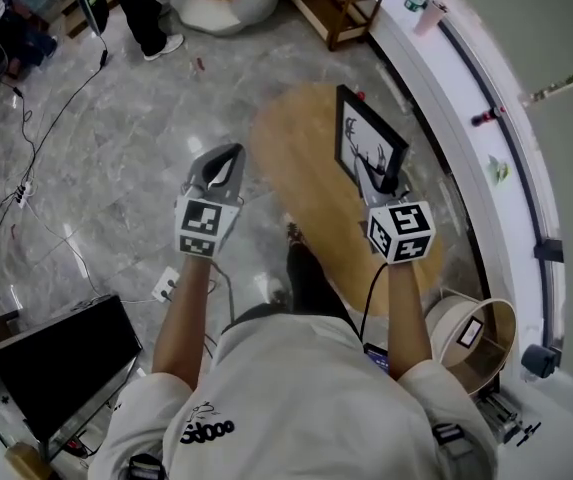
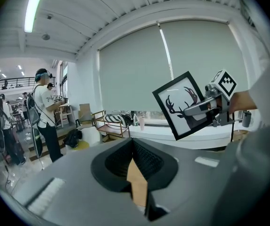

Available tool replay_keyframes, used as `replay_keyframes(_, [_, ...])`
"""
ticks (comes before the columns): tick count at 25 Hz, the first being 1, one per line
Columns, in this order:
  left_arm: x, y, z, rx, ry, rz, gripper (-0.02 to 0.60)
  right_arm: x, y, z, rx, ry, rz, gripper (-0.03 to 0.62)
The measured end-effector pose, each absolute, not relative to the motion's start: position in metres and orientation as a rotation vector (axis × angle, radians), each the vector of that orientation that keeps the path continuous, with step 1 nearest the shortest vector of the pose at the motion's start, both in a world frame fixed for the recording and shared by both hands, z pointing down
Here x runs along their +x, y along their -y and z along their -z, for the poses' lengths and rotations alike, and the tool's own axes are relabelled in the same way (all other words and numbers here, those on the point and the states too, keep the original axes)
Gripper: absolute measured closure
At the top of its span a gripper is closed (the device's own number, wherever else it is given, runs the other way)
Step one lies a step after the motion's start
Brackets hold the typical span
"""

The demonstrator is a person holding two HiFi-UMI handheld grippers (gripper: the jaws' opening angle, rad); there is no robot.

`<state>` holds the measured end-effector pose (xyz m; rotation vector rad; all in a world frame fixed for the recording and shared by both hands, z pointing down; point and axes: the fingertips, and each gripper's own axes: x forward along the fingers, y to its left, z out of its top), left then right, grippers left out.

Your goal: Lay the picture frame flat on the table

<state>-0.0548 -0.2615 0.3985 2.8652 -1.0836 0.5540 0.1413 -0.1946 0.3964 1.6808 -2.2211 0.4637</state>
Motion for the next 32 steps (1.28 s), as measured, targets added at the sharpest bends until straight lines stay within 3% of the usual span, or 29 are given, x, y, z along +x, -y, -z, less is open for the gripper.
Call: replay_keyframes(32, [-0.016, 0.373, -0.549, 2.675, 1.034, -0.711, 0.572, 0.194, 0.298, -0.588, 1.618, 2.083, -0.856, 0.580])
